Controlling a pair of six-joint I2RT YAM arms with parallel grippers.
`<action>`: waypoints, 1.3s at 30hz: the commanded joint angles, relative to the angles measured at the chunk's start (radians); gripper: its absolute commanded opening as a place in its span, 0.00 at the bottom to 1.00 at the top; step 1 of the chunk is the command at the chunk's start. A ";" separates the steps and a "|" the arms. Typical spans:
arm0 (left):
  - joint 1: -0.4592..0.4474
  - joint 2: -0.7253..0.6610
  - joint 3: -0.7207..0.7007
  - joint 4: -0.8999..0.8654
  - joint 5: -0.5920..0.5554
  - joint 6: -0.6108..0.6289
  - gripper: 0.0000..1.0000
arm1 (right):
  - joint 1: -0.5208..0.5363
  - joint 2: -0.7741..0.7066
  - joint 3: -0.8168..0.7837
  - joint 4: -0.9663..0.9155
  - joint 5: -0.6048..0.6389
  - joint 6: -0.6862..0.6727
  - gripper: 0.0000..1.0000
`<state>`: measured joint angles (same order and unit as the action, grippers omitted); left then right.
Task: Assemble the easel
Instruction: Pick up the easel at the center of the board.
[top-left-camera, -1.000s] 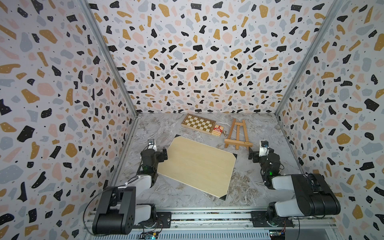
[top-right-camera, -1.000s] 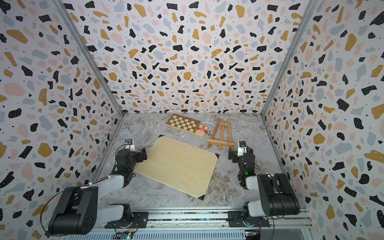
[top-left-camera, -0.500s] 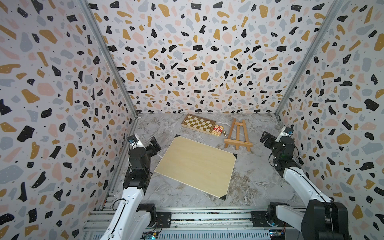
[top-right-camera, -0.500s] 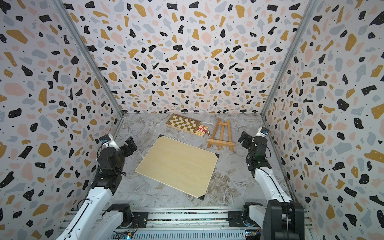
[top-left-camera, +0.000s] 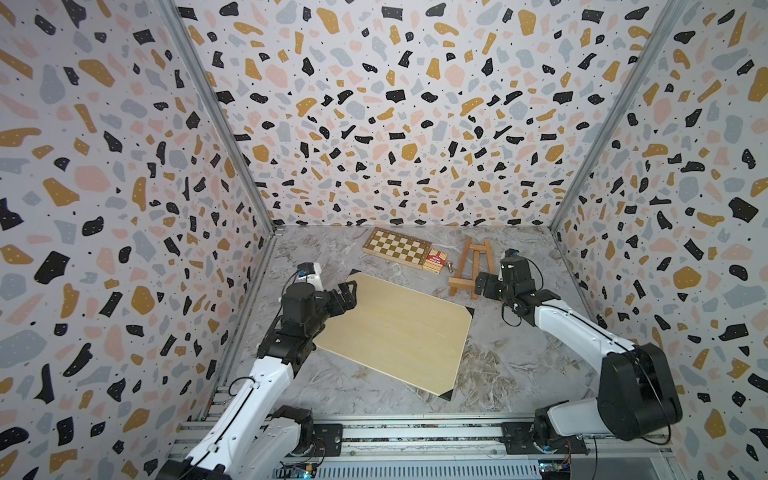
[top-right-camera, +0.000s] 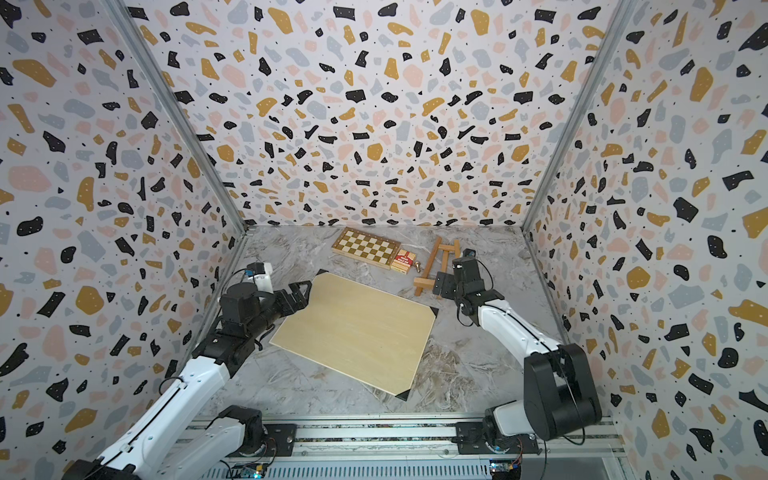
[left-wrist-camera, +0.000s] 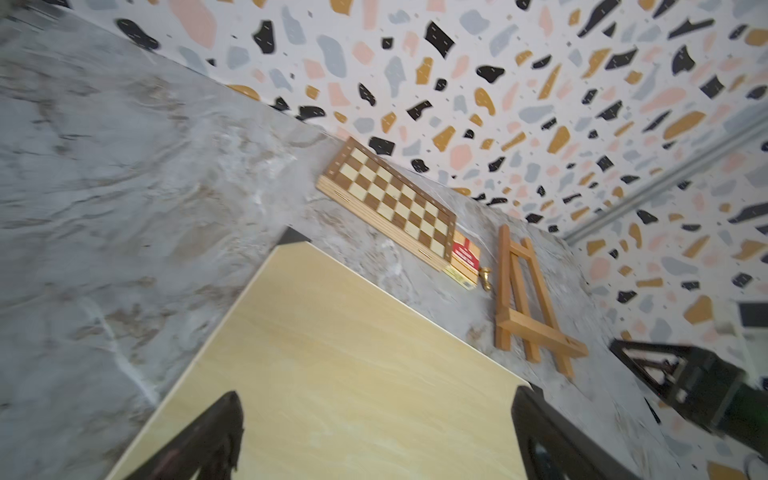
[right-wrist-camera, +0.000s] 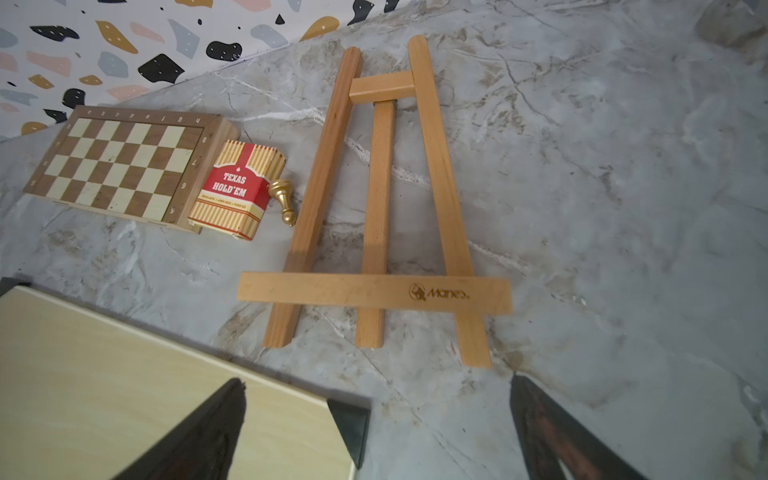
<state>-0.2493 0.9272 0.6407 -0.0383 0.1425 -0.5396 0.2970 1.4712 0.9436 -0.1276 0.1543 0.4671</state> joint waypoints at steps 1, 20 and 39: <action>-0.064 0.045 0.054 0.013 0.022 0.037 0.99 | -0.004 0.098 0.112 -0.096 0.098 -0.032 1.00; -0.208 0.384 0.277 -0.005 0.095 0.164 0.99 | -0.196 0.531 0.485 -0.151 -0.100 -0.226 0.72; -0.246 0.496 0.352 -0.003 0.121 0.160 0.99 | -0.193 0.680 0.618 -0.211 -0.094 -0.279 0.41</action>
<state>-0.4892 1.4212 0.9512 -0.0513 0.2539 -0.3916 0.0986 2.1532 1.5311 -0.3008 0.0628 0.2005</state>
